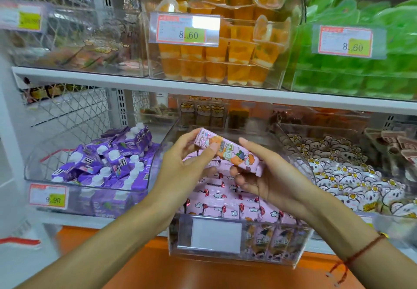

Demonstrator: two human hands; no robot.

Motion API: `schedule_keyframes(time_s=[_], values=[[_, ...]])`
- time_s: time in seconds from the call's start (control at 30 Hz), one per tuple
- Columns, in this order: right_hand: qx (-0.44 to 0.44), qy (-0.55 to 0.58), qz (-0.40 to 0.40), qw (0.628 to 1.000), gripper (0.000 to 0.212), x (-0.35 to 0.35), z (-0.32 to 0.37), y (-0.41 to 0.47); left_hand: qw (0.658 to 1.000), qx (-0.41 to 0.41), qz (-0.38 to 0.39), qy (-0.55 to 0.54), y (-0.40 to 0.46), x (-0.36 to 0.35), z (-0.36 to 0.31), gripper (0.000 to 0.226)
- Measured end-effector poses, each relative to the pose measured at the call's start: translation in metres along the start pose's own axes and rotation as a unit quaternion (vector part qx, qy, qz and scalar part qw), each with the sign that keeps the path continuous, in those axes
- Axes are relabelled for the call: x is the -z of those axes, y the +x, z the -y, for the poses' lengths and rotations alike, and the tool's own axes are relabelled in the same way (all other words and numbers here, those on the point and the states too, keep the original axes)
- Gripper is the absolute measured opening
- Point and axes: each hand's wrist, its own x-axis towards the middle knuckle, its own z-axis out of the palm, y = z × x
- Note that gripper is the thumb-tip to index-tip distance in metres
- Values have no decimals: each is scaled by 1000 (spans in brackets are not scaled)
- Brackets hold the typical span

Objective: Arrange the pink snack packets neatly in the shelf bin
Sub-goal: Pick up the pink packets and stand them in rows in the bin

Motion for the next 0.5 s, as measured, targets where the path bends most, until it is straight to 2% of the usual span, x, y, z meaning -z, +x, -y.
schedule_keyframes(time_s=[0.1, 0.17, 0.27, 0.33, 0.4, 0.5], values=[[51, 63, -4, 997, 46, -1, 3, 1, 999, -23, -29, -35, 1, -2, 2, 36], [102, 80, -30, 991, 41, -2, 4, 2, 998, -24, -49, -35, 4, -4, 4, 34], [152, 75, -74, 983, 27, -5, 4, 5, 993, -73, -24, 93, 14, 1, 9, 31], [177, 73, -123, 974, 24, -2, 4, 9, 972, -126, 13, 199, 22, 11, 10, 33], [191, 71, -194, 960, 26, 3, 3, 16, 912, -190, 33, 363, 33, 23, 12, 40], [189, 15, -276, 942, 35, 15, -5, 32, 762, -272, 82, 582, 52, 29, 14, 39]])
